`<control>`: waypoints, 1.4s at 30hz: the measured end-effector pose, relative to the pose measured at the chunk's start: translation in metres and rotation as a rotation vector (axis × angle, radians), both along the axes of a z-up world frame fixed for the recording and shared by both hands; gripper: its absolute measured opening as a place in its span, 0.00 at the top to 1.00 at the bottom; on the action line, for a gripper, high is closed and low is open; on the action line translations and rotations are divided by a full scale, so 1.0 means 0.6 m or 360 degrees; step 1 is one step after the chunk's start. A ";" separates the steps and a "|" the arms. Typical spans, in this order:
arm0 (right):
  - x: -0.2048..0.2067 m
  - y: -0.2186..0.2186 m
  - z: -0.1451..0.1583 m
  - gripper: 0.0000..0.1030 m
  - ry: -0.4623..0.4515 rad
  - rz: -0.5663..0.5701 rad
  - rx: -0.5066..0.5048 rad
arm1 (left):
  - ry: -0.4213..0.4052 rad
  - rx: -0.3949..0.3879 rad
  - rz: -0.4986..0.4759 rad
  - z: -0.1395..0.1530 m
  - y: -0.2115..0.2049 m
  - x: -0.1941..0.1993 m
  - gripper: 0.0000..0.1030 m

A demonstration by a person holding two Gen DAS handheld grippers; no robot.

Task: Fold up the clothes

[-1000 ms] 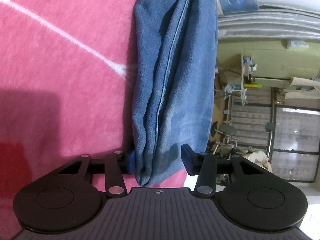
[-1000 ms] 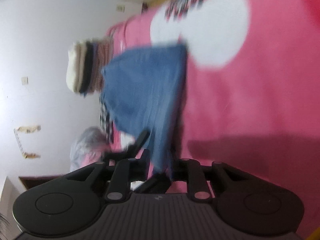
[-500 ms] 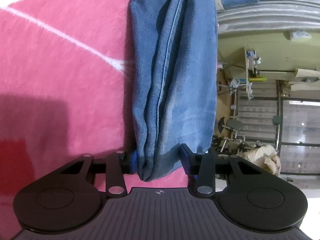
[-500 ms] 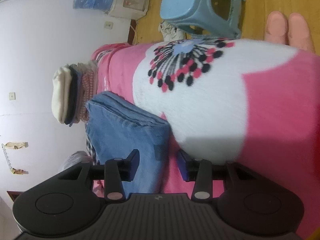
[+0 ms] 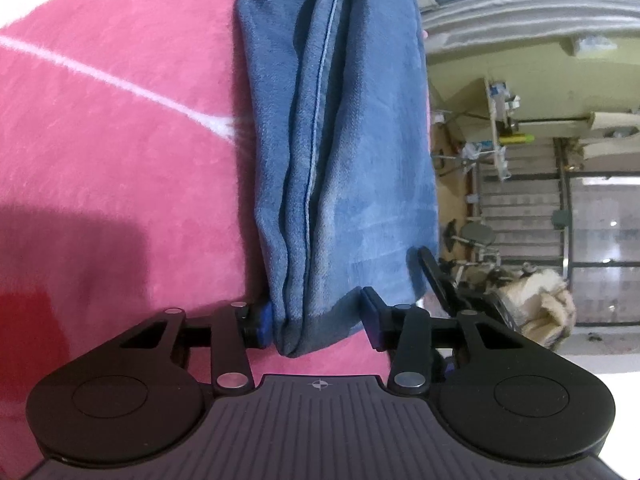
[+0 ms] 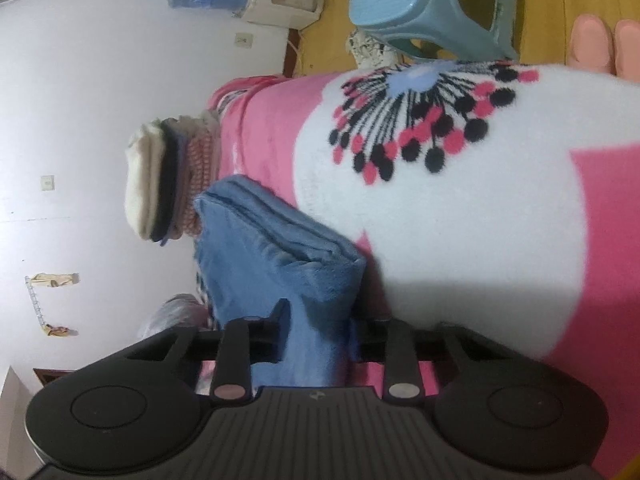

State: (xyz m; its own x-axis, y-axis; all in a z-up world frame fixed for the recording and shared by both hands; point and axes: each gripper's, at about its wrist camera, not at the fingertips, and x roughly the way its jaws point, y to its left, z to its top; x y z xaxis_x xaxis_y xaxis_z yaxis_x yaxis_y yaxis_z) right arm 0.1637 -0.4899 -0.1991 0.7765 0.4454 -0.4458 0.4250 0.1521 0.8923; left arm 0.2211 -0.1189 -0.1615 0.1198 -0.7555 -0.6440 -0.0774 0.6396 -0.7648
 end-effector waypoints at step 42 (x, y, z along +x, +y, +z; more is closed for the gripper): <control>-0.307 0.046 0.229 0.93 0.0242 0.0209 -0.0253 | 0.0247 -0.0197 -0.0407 0.136 0.084 -0.199 0.89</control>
